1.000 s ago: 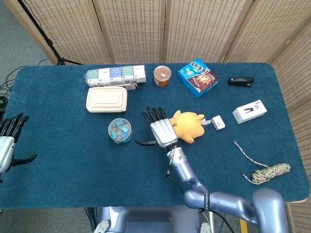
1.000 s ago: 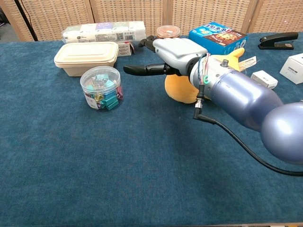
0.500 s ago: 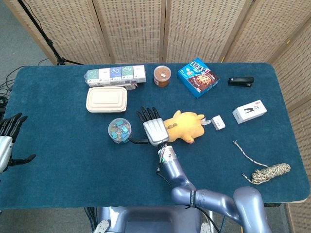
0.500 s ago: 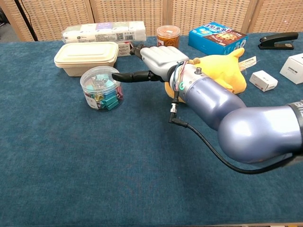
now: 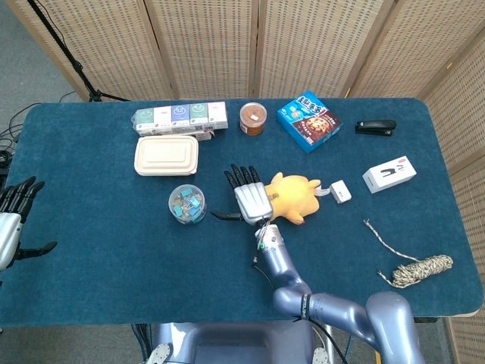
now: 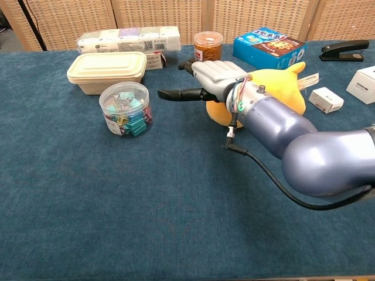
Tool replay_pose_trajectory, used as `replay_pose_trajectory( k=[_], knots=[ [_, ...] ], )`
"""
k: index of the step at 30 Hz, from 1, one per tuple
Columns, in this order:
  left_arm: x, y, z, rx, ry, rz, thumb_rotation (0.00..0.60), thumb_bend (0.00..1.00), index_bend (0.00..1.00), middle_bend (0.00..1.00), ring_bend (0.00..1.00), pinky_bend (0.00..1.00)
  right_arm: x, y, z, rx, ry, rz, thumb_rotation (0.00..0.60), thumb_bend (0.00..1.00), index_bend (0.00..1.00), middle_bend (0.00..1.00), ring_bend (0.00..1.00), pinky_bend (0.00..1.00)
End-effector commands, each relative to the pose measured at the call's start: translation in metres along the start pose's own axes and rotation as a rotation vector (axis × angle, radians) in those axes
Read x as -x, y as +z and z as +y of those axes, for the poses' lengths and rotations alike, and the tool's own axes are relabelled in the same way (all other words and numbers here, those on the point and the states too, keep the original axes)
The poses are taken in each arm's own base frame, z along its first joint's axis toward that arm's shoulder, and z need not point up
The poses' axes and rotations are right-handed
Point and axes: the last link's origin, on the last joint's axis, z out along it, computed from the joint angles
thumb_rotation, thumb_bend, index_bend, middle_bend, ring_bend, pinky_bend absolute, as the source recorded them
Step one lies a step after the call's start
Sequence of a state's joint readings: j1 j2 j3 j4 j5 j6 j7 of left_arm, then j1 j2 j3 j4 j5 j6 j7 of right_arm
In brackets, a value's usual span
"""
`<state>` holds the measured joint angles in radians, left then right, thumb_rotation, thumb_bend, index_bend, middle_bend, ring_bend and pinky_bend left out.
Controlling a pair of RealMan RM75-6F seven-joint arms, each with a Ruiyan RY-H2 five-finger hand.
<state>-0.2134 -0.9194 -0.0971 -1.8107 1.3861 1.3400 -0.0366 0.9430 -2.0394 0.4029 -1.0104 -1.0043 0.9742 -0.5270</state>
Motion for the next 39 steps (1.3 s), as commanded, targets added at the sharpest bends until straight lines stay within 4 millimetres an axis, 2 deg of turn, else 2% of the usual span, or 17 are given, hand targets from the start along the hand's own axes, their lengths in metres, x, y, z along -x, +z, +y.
replay_pose_trajectory(
  k=[1, 17, 22, 25, 29, 39],
  knots=[
    [0.001, -0.001, 0.001, 0.002, 0.001, -0.002, 0.6, 0.0, 0.0, 0.0, 0.0, 0.0, 0.0, -0.002, 0.009, 0.019, 0.006, -0.004, 0.0, 0.0, 0.0, 0.0, 0.0, 0.0],
    [0.004, -0.001, 0.004, 0.002, 0.017, -0.003, 0.6, 0.0, 0.0, 0.0, 0.0, 0.0, -0.02, -0.013, 0.069, 0.121, 0.104, -0.008, 0.0, 0.0, 0.0, 0.0, 0.0, 0.0],
    [0.005, -0.001, 0.005, 0.002, 0.019, -0.005, 0.6, 0.0, 0.0, 0.0, 0.0, 0.0, -0.027, -0.014, 0.08, 0.141, 0.125, -0.007, 0.0, 0.0, 0.0, 0.0, 0.0, 0.0],
    [0.005, -0.001, 0.006, 0.004, 0.02, -0.007, 0.6, 0.0, 0.0, 0.0, 0.0, 0.0, -0.032, -0.015, 0.075, 0.12, 0.138, -0.007, 0.0, 0.0, 0.0, 0.0, 0.0, 0.0],
    [0.006, -0.002, 0.006, 0.005, 0.02, -0.008, 0.6, 0.0, 0.0, 0.0, 0.0, 0.0, -0.034, -0.019, 0.055, 0.056, 0.139, -0.013, 0.0, 0.0, 0.0, 0.0, 0.0, 0.0],
    [0.005, -0.001, 0.005, 0.004, 0.016, -0.011, 0.6, 0.0, 0.0, 0.0, 0.0, 0.0, -0.02, -0.023, 0.006, -0.074, 0.108, -0.043, 0.0, 0.0, 0.0, 0.0, 0.0, 0.0]
  ],
)
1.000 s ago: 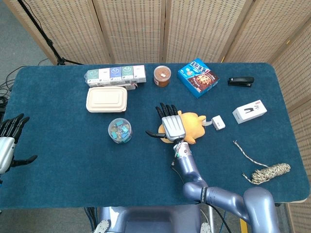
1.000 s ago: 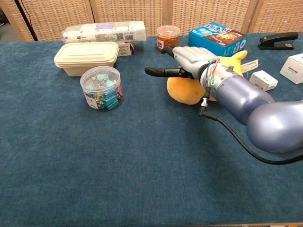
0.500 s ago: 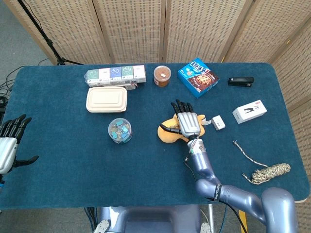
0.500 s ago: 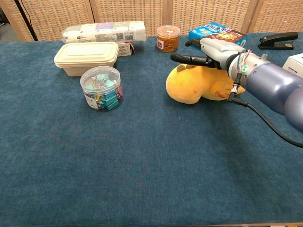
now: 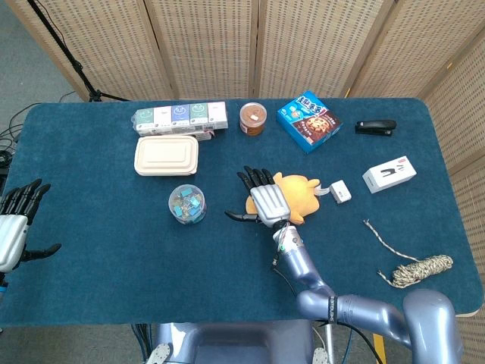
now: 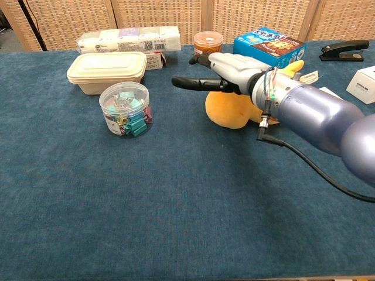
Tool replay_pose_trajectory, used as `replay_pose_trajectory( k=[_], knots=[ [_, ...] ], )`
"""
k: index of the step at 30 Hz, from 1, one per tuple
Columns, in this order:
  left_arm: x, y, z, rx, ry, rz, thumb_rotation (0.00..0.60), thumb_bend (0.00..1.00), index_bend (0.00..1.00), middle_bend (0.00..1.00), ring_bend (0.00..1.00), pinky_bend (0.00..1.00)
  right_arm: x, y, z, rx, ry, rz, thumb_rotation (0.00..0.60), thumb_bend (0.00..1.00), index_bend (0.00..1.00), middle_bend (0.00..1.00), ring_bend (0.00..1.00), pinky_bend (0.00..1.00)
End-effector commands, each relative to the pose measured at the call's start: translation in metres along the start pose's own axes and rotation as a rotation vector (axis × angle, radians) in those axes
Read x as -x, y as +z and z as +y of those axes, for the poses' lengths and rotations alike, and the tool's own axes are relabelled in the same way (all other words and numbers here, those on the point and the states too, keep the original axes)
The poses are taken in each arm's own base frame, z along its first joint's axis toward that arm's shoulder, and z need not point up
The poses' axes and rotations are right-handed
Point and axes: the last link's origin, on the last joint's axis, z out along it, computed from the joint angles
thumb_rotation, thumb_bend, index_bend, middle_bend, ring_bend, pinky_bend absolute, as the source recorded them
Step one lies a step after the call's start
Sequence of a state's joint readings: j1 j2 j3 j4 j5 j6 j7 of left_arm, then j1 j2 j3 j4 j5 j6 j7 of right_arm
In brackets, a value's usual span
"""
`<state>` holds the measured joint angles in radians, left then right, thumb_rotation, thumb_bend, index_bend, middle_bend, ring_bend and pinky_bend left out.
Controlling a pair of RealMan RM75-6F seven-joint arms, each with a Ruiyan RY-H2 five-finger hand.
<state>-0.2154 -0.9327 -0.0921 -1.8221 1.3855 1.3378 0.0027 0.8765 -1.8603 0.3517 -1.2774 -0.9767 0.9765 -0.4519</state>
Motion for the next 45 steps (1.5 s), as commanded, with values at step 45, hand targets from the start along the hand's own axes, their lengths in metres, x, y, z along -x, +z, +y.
replay_pose_trajectory(
  k=[45],
  knots=[
    [0.009, 0.005, 0.007, -0.002, 0.033, -0.033, 0.6, 0.0, 0.0, 0.0, 0.0, 0.0, -0.006, 0.008, 0.098, 0.167, 0.066, 0.004, 0.0, 0.0, 0.0, 0.0, 0.0, 0.0]
  ],
)
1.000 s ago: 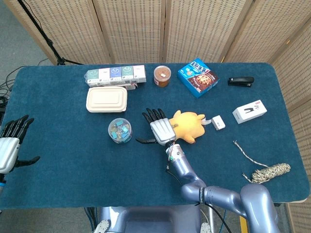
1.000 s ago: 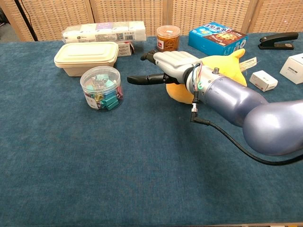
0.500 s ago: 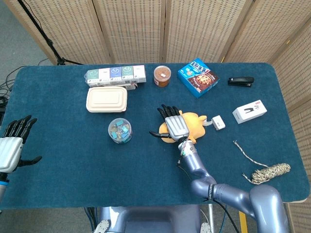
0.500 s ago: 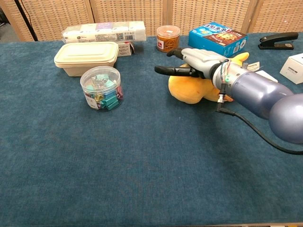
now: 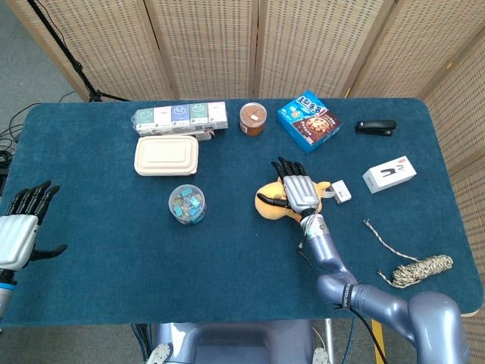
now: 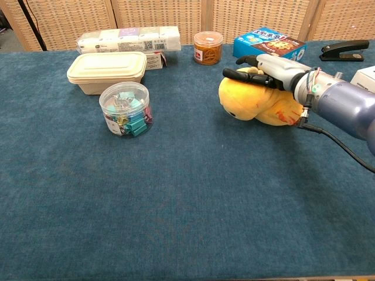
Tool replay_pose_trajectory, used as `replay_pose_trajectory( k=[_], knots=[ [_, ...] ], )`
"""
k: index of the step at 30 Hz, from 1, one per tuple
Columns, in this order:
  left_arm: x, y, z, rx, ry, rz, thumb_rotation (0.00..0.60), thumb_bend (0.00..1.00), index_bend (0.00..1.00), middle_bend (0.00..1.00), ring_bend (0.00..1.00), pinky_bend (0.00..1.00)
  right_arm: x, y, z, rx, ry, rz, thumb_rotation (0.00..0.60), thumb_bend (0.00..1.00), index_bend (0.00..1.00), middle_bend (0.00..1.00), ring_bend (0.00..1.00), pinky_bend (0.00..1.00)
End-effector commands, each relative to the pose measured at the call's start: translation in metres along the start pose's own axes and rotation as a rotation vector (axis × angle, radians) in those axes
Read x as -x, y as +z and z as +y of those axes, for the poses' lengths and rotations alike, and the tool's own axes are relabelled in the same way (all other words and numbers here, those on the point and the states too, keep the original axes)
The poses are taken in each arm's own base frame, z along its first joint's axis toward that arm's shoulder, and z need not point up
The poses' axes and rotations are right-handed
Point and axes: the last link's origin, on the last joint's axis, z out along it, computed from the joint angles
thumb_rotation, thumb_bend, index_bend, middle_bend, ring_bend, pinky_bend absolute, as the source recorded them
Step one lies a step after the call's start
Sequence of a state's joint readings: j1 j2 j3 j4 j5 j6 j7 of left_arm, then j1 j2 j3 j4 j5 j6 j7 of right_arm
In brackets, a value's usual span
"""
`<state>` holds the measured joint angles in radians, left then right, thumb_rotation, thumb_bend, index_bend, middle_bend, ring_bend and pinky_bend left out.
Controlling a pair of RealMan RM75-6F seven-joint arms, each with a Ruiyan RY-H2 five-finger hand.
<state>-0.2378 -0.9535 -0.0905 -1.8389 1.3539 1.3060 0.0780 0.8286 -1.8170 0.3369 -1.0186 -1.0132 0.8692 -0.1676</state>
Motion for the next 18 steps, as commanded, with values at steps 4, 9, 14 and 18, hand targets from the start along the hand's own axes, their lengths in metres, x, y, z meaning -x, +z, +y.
replay_pose_trajectory(
  k=[4, 9, 14, 18],
  knots=[
    [0.0, 0.0, 0.0, 0.001, -0.003, -0.001, 0.6, 0.0, 0.0, 0.0, 0.0, 0.0, -0.003, -0.001, 0.007, 0.022, 0.02, 0.004, 0.0, 0.0, 0.0, 0.0, 0.0, 0.0],
    [-0.002, -0.001, -0.001, 0.002, -0.007, 0.002, 0.6, 0.0, 0.0, 0.0, 0.0, 0.0, -0.003, -0.005, 0.0, 0.003, 0.028, -0.003, 0.0, 0.0, 0.0, 0.0, 0.0, 0.0],
    [-0.002, -0.001, -0.001, 0.004, -0.011, 0.003, 0.6, 0.0, 0.0, 0.0, 0.0, 0.0, -0.003, -0.012, -0.026, -0.075, 0.007, 0.0, 0.0, 0.0, 0.0, 0.0, 0.0, 0.0],
    [-0.003, -0.002, -0.002, 0.004, -0.016, 0.004, 0.6, 0.0, 0.0, 0.0, 0.0, 0.0, -0.002, -0.019, -0.051, -0.15, -0.025, 0.01, 0.0, 0.0, 0.0, 0.0, 0.0, 0.0]
  ],
)
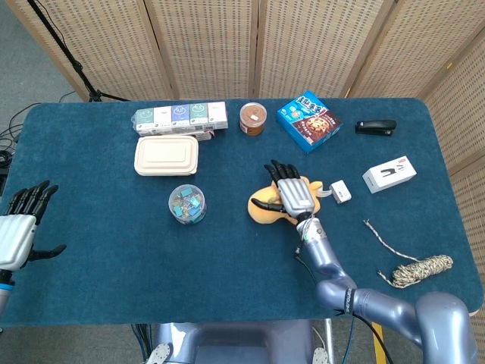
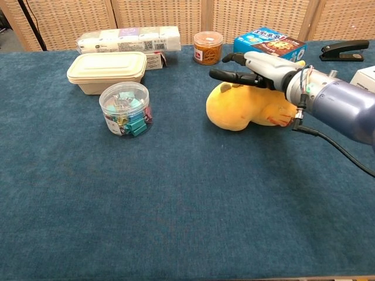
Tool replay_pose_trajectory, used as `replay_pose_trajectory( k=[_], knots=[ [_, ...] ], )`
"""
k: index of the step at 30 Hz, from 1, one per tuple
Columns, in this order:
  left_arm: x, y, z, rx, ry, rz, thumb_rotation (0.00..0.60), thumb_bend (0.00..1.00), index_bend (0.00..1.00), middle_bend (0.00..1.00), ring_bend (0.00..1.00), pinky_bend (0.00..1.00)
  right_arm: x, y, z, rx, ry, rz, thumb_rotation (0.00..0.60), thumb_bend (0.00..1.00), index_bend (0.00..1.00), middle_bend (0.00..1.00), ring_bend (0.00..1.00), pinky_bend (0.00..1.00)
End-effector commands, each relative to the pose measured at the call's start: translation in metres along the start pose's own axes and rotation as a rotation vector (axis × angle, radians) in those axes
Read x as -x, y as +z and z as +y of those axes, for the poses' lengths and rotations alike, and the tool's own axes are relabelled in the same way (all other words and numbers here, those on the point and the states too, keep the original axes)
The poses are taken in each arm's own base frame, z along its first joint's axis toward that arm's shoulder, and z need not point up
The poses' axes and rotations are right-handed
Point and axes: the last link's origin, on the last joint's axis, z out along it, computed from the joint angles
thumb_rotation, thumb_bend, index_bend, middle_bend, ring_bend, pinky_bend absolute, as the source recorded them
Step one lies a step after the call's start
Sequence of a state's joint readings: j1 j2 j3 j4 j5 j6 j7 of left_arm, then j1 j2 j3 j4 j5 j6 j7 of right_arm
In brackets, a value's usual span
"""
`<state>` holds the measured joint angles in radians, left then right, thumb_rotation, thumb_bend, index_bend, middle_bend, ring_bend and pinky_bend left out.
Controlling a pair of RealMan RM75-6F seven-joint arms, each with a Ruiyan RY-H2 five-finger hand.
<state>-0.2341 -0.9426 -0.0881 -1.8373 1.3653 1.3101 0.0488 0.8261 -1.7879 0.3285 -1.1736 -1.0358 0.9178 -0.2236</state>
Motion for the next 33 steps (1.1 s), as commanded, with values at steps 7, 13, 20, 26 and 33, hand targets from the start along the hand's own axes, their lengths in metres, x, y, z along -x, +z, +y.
replay_pose_trajectory(
  k=[7, 13, 20, 26, 33],
  knots=[
    [-0.002, -0.001, -0.001, 0.004, -0.008, 0.001, 0.6, 0.0, 0.0, 0.0, 0.0, 0.0, 0.012, -0.013, -0.06, -0.169, -0.085, 0.002, 0.0, 0.0, 0.0, 0.0, 0.0, 0.0],
    [-0.003, -0.002, -0.002, 0.003, -0.014, 0.001, 0.6, 0.0, 0.0, 0.0, 0.0, 0.0, 0.027, -0.011, -0.082, -0.204, -0.109, -0.016, 0.0, 0.0, 0.0, 0.0, 0.0, 0.0],
    [-0.003, -0.002, -0.003, 0.0, -0.022, -0.002, 0.6, 0.0, 0.0, 0.0, 0.0, 0.0, 0.039, 0.002, -0.075, -0.166, -0.113, -0.034, 0.0, 0.0, 0.0, 0.0, 0.0, 0.0],
    [-0.003, -0.001, -0.004, -0.003, -0.026, -0.003, 0.6, 0.0, 0.0, 0.0, 0.0, 0.0, 0.037, 0.013, -0.053, -0.103, -0.105, -0.026, 0.0, 0.0, 0.0, 0.0, 0.0, 0.0],
    [-0.001, 0.0, -0.002, -0.001, -0.016, -0.009, 0.6, 0.0, 0.0, 0.0, 0.0, 0.0, 0.028, 0.018, -0.028, -0.039, -0.086, -0.01, 0.0, 0.0, 0.0, 0.0, 0.0, 0.0]
  ],
)
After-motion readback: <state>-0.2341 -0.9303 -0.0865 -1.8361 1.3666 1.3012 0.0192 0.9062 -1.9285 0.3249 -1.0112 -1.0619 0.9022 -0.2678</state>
